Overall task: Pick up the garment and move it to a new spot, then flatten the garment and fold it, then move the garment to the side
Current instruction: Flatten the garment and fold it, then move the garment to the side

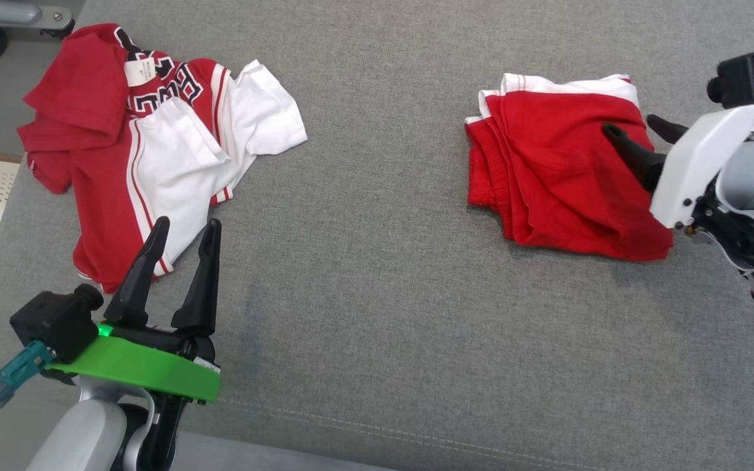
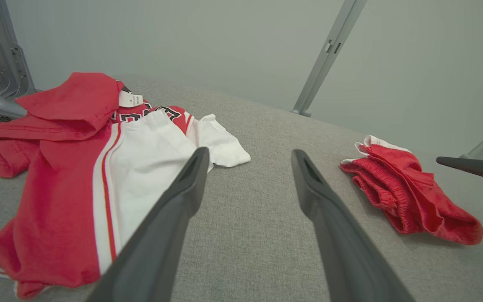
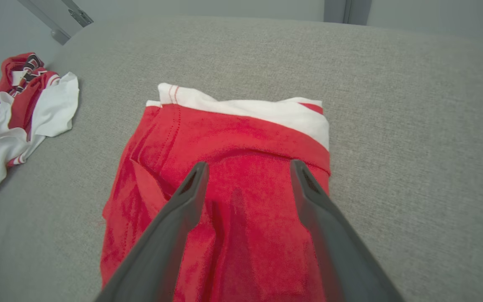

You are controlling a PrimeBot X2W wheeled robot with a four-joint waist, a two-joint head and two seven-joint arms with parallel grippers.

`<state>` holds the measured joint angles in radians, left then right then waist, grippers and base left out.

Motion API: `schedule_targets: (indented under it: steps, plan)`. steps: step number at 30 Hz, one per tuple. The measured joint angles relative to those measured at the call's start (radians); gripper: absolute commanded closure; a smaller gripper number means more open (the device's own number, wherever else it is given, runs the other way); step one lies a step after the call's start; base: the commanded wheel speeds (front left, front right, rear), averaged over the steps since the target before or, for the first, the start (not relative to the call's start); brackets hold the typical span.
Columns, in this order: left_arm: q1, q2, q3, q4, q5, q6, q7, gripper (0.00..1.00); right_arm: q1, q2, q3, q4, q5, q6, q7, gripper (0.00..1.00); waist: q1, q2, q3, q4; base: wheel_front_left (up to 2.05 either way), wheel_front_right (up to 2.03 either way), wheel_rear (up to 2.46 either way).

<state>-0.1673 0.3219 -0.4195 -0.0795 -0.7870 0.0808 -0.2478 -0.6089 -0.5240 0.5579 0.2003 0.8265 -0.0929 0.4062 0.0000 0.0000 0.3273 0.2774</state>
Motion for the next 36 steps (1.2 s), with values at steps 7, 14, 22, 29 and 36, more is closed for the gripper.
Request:
schedule_targets:
  steps: [7,14,22,29,36]
  plan:
    - [0.010,0.006,0.002,-0.019,0.000,0.000,0.000,0.00,0.081,-0.050,-0.049,0.061,0.014,-0.016,-0.005,0.00,0.0000,0.0000,0.012,-0.021,0.00,0.00,0.00]
    - [0.009,0.011,0.001,-0.036,0.008,0.003,0.001,0.00,0.098,-0.024,-0.065,0.081,0.038,-0.019,-0.020,0.00,0.0000,0.0000,0.040,-0.025,0.00,0.00,0.00]
    - [-0.001,0.008,-0.012,-0.042,0.009,0.003,0.009,0.00,0.096,0.001,-0.101,0.110,0.066,-0.021,-0.055,0.00,0.0000,0.0000,0.067,-0.006,0.00,0.00,0.00]
    - [-0.002,0.007,-0.012,-0.035,0.009,0.003,0.009,0.00,0.079,0.044,-0.110,0.118,0.115,0.014,-0.064,0.00,0.0000,0.0000,0.073,0.009,0.00,0.00,0.00]
    - [-0.002,0.003,-0.011,-0.031,0.009,0.003,0.009,0.00,0.078,0.036,-0.111,0.131,0.127,0.033,-0.062,1.00,0.0000,0.0000,0.072,0.012,0.00,0.00,0.00]
